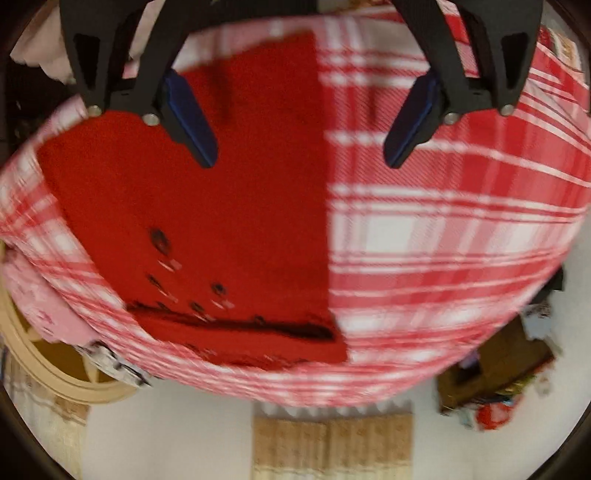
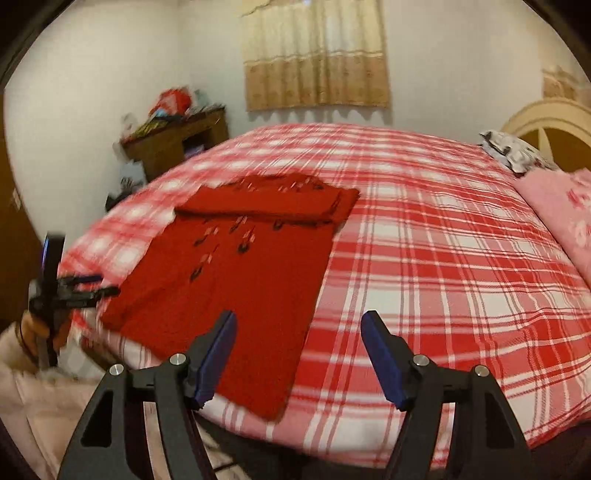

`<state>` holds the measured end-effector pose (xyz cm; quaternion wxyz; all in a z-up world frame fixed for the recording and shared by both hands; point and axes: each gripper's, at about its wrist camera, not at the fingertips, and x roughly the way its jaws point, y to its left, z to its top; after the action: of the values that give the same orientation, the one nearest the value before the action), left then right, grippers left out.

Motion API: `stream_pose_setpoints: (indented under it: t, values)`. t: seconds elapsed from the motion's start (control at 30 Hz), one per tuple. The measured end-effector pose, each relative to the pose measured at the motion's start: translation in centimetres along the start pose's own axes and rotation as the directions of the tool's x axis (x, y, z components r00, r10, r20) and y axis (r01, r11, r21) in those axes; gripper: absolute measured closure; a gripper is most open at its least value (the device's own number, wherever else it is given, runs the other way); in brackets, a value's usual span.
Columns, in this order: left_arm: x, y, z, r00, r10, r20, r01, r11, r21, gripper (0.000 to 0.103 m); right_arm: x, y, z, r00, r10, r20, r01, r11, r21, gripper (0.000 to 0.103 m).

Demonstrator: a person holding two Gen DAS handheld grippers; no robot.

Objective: Fold small clothes

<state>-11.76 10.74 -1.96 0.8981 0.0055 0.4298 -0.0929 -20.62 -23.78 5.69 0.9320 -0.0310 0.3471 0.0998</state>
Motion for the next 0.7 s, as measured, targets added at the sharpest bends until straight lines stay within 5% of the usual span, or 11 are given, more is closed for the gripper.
stream_pose_setpoints:
  t: [0.17,0.33,0.7]
  values:
    - [0.3,-1.0,-1.6,0.999,-0.007,-0.041,0.009,0.999,0.048,0.019,1.1,-0.2,-3.0,0.996,0.071,-0.052,-0.068,0.996,0.058,0.033]
    - [1.4,0.2,-2.6,0.992,-0.078,-0.104,0.07,0.994,-0.08,0.028,5.1,-0.2,-4.9,0.978,0.156,-0.136,-0.135,0.979,0.151,0.033]
    - [1.5,-1.9,-4.1,0.997,0.003,-0.083,-0.001,1.0,0.03,0.029,10.4,1.2,-6.7,0.951,0.205,-0.229,-0.157,0.964,0.214,0.045]
